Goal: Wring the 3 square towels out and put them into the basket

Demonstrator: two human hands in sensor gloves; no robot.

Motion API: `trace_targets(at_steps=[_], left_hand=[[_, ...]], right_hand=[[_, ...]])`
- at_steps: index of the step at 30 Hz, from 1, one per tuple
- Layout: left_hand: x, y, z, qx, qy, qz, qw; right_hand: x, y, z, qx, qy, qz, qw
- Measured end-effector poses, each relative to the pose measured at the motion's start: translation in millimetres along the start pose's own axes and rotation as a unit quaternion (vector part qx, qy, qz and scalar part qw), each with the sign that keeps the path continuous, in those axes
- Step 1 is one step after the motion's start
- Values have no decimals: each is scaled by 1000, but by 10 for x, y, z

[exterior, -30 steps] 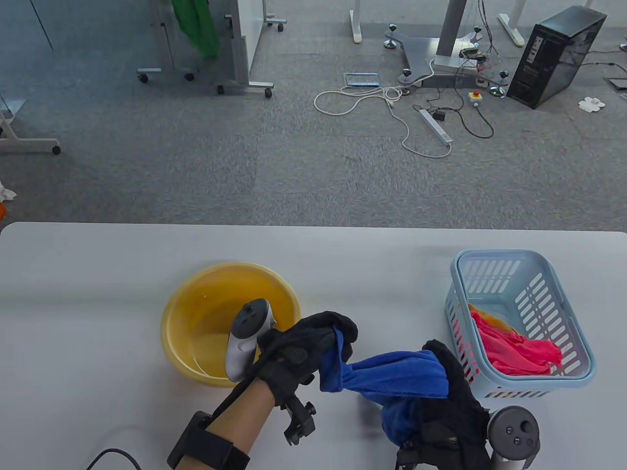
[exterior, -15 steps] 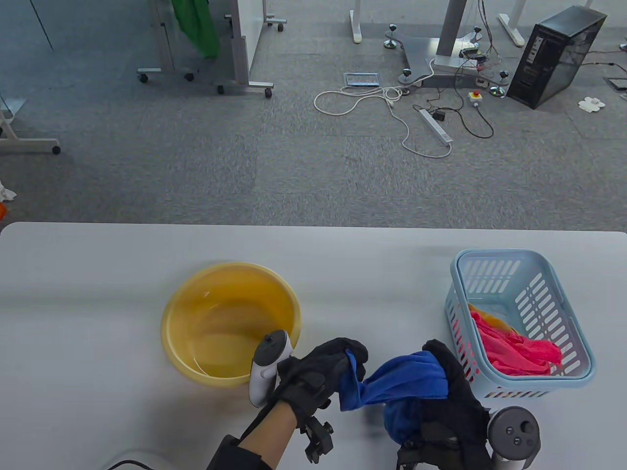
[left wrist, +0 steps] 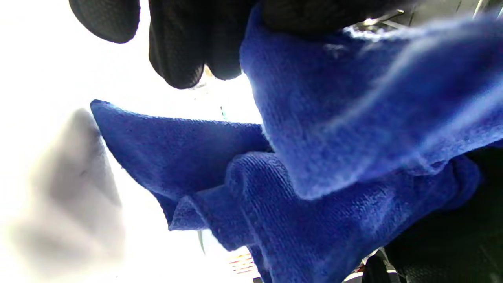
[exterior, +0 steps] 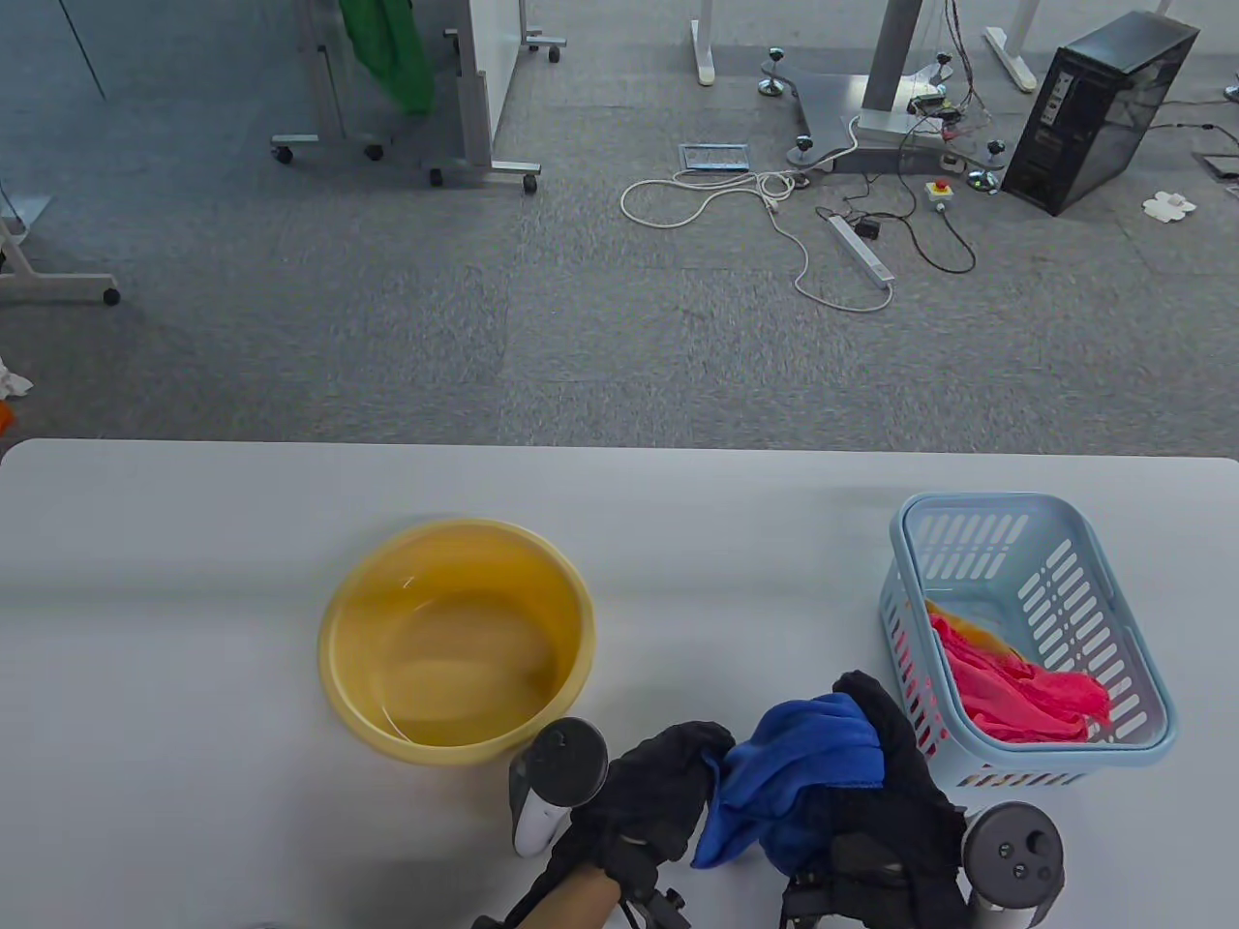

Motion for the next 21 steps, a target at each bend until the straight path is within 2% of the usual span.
trace_targets(at_steps=[4,8,10,13,18,21], left_hand=[[-17,-36,-9,64,-10,-20,998],[-75,-5,-46,95,-10,13,995],[-78,36,-47,86,-4,3,996],[-114,125,-35,67,0,33,997],[-149,212,-41,-11,20,47,999],[-159,264,-34,-29,16,69,997]], right_hand=[[1,2,-3,-3,0,0,1000],[0,-23,-5,3,2,-3,1000],[-3,-38,-2,1,2,-6,1000],[-6,-60,2,-1,1,-9,1000],[-18,-107,19,-1,-3,-19,1000],[-31,-142,40,2,-6,-27,1000]])
Point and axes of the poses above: the tracker on the back of each hand, its own z axis roughly to the thumb side, its own x axis roughly from the wrist to the fingertips, y = z × x, the point moved 3 cm from there along x, roughly from the wrist to the fingertips, and after that the axes turned 11 degrees about z, right-handed, at the moved point
